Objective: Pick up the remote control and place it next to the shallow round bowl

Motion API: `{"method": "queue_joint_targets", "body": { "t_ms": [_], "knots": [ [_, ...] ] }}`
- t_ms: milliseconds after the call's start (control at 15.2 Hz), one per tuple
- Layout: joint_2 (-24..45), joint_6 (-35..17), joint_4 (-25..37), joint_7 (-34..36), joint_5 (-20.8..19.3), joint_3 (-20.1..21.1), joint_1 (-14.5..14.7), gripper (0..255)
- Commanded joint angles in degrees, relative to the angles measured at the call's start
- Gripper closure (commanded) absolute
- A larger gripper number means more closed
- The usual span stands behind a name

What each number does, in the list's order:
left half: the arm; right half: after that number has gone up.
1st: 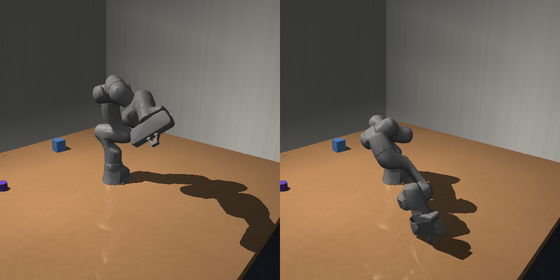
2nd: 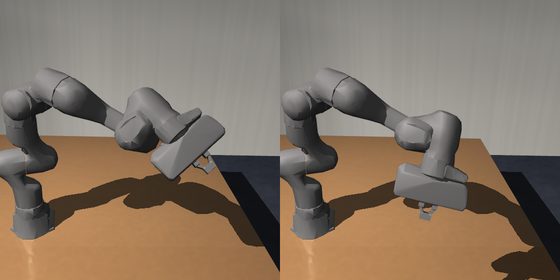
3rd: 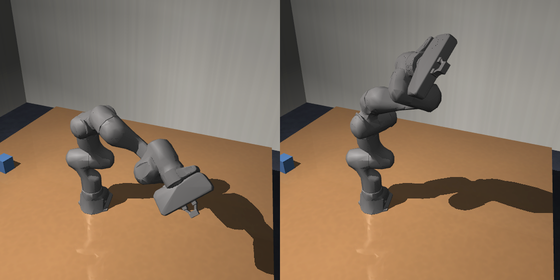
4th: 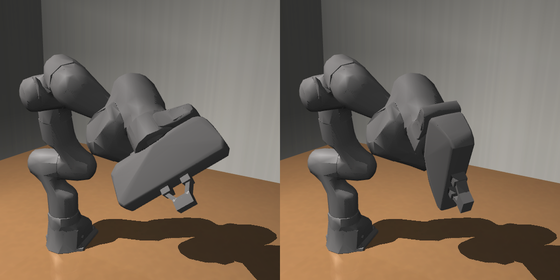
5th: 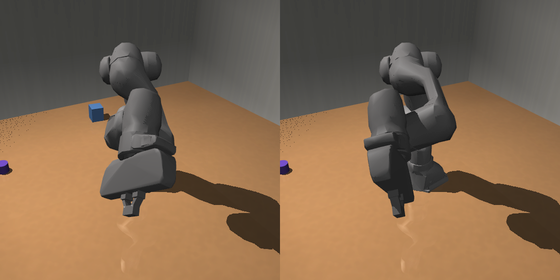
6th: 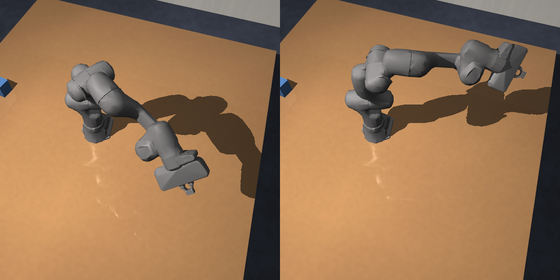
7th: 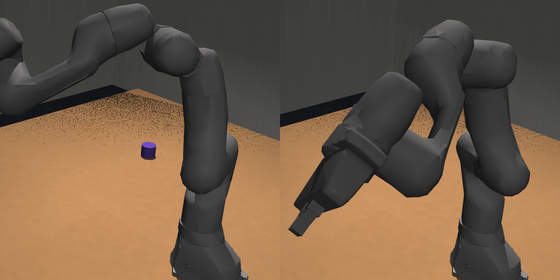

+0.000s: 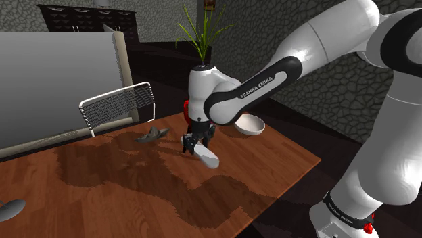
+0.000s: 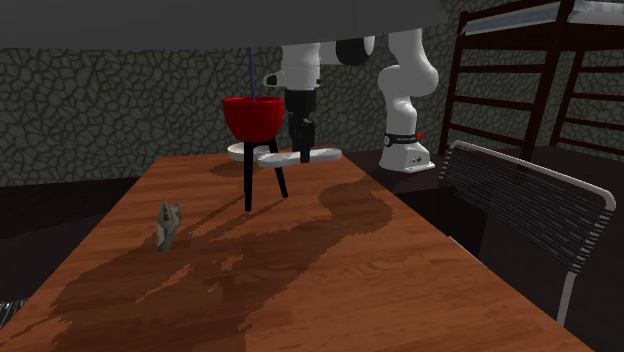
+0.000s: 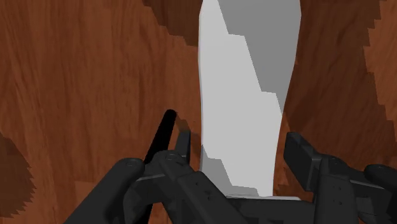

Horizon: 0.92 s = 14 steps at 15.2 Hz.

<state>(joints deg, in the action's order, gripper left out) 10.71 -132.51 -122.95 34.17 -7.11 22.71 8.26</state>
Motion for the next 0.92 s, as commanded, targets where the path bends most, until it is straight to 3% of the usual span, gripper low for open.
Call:
{"method": "queue_joint_targets", "body": {
  "t_ms": [0,858],
  "knots": [
    [-2.72,-1.04,-3.36,-3.41,1.46,-0.62,-1.97,255],
    [-14.40,-4.57,-17.41,-24.92,6.86,-8.82,-11.74,255]
  ]
}}
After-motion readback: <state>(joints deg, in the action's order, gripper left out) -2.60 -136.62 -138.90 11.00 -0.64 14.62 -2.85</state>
